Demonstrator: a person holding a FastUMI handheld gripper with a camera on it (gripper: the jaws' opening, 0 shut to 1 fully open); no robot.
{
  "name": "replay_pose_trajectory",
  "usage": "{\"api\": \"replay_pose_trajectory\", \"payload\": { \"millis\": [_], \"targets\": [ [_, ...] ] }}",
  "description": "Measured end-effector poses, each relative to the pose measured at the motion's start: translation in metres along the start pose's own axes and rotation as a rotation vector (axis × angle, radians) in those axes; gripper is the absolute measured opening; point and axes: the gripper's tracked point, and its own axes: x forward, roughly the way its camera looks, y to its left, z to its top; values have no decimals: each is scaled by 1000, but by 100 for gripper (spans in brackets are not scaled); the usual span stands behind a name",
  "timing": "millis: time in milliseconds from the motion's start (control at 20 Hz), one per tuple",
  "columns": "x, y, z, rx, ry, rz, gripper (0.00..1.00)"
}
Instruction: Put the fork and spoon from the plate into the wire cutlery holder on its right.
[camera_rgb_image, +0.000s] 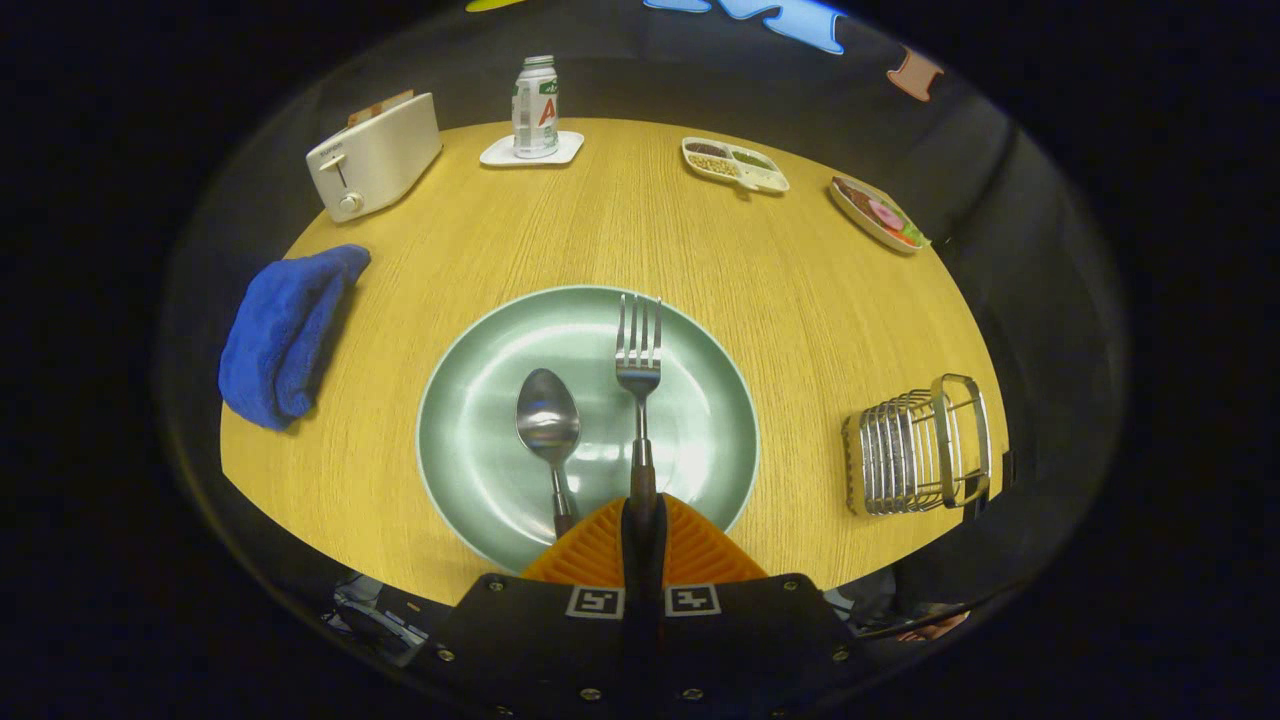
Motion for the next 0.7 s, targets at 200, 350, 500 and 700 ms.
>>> {"api": "replay_pose_trajectory", "payload": {
  "millis": [200, 350, 500, 700],
  "targets": [
    [-27, -12, 20, 24, -55, -41, 1],
    [-46, -31, 33, 65, -81, -81, 1],
    [-63, -61, 36, 134, -88, -141, 1],
    [-78, -104, 22, 296, -49, -212, 1]
  ]
}}
